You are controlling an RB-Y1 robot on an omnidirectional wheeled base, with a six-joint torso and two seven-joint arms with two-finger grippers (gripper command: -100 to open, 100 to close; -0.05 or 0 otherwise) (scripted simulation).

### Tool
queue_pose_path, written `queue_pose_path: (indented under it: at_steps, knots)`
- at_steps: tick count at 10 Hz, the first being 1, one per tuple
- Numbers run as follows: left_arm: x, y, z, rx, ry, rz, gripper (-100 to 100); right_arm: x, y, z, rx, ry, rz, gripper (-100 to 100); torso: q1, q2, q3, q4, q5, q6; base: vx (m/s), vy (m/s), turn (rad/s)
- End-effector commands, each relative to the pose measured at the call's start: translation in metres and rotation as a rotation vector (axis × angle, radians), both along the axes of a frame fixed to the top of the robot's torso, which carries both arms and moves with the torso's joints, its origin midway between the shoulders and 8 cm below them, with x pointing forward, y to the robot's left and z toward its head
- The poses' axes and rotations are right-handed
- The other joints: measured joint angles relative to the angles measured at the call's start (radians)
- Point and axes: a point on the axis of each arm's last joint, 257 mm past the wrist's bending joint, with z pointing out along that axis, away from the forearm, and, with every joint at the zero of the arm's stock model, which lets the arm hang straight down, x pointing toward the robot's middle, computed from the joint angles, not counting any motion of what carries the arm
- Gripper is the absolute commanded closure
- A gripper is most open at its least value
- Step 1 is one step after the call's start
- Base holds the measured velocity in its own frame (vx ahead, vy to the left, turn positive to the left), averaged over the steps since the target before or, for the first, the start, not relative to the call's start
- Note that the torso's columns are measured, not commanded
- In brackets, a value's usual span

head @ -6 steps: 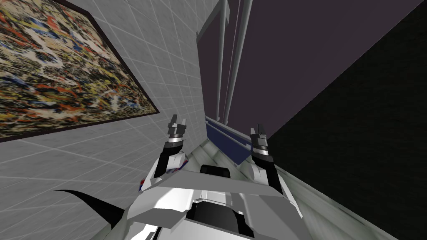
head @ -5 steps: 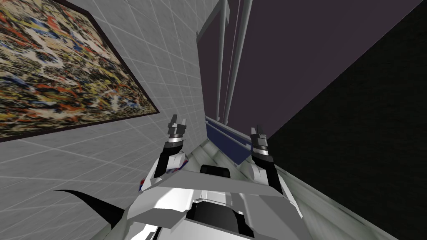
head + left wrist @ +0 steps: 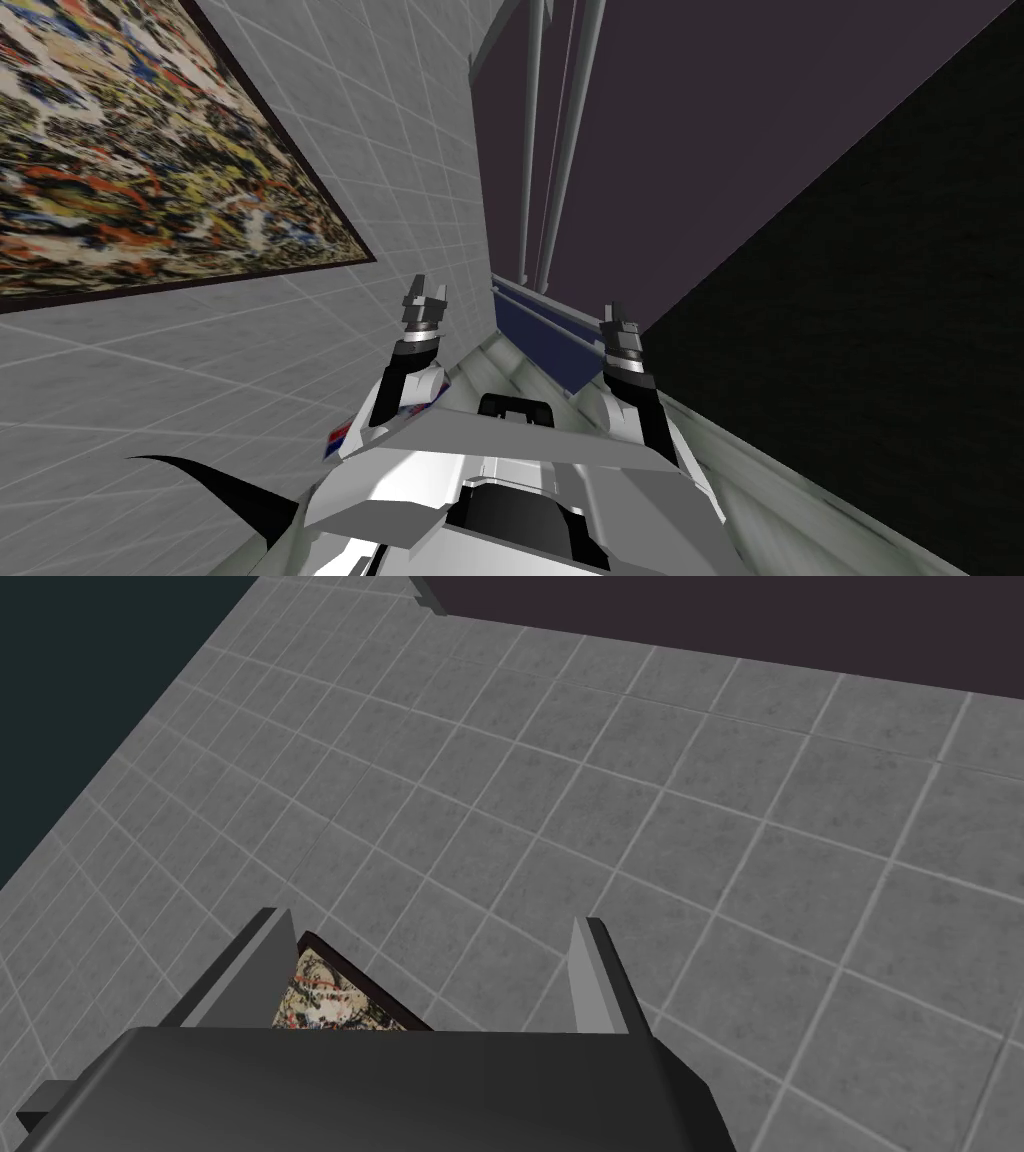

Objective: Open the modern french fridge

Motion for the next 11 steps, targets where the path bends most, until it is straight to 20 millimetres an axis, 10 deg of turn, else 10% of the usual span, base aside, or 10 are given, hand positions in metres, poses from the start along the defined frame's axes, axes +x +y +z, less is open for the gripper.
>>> queue_pose_path:
  at_steps: [1, 3, 4, 11]
  knots:
    - [0.0, 0.0, 0.0, 0.0, 0.0, 0.0, 0, 0.0, 0.0, 0.0, 0.0, 0.0, 0.0, 0, 0.0, 0.074, -0.147, 0.074, 0.0, 0.0, 0.0, 0.0, 0.0]
    - [0.0, 0.0, 0.0, 0.0, 0.0, 0.0, 0, 0.0, 0.0, 0.0, 0.0, 0.0, 0.0, 0, 0.0, 0.222, -0.443, 0.221, 0.0, 0.0, 0.0, 0.0, 0.0]
    - [0.0, 0.0, 0.0, 0.0, 0.0, 0.0, 0, 0.005, 0.003, -0.007, -0.039, 0.029, 0.005, -100, 0.0, 0.295, -0.59, 0.295, 0.0, 0.0, -0.001, -0.003, 0.03]
    - [0.0, 0.0, 0.0, 0.0, 0.001, 0.0, 0, 0.044, 0.006, -0.085, -0.287, 0.28, -0.041, -100, 0.001, 0.342, -0.684, 0.342, 0.0, 0.0, -0.025, -0.018, 0.066]
